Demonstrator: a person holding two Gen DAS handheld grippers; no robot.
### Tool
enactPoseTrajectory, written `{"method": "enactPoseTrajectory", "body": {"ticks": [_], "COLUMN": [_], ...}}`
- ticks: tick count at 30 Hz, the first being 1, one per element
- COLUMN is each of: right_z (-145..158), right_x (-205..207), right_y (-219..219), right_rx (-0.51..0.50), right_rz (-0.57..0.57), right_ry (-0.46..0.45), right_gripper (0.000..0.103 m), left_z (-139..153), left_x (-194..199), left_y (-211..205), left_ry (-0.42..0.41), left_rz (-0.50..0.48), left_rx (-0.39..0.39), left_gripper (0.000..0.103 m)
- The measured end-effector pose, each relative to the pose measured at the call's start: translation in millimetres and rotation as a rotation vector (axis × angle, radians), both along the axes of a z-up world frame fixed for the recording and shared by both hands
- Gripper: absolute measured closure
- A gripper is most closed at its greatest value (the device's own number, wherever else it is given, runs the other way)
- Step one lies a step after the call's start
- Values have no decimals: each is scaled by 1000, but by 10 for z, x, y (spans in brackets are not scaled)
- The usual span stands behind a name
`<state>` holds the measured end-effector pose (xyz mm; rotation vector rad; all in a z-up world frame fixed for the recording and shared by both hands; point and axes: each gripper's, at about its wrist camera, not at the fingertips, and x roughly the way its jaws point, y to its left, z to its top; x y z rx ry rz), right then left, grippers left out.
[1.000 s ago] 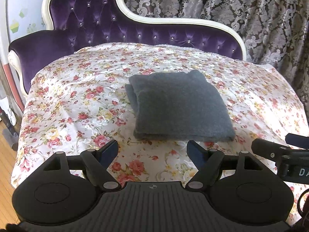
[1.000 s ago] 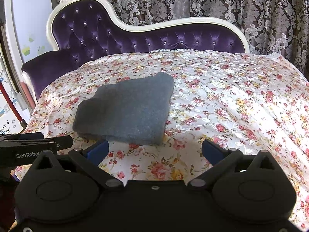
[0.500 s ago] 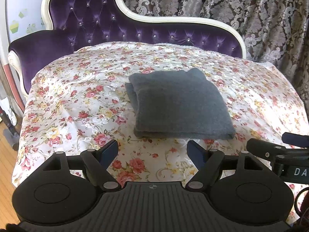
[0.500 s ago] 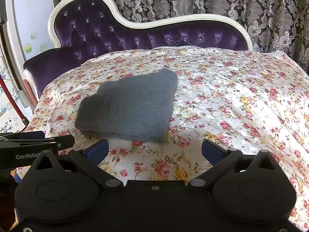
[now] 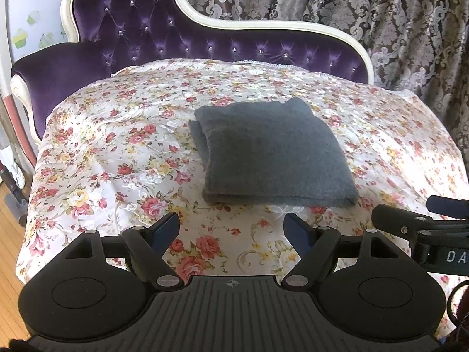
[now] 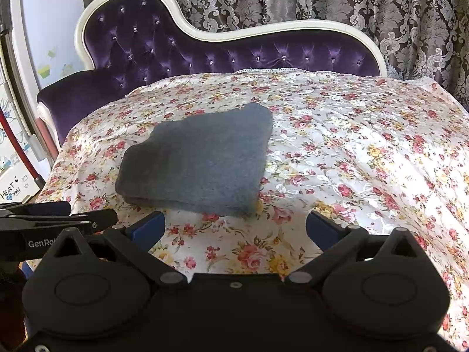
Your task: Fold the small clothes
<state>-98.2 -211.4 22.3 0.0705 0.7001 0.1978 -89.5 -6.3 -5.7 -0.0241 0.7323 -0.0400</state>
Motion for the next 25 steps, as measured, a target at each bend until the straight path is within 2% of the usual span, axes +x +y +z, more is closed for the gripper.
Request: {"method": "enactPoseTrajectory", "body": {"ticks": [25], "right_z": [-52], "right_x": [73], "right_y": [55], "right_rx": [2], "right_rz": [19], "right_ry": [30], "right_gripper": [1], "left_z": [-72], "left_x": [68], "left_y": [16], "left_ry": [38], "left_rz": [0], "left_rx": [0], "left_gripper": [26]}}
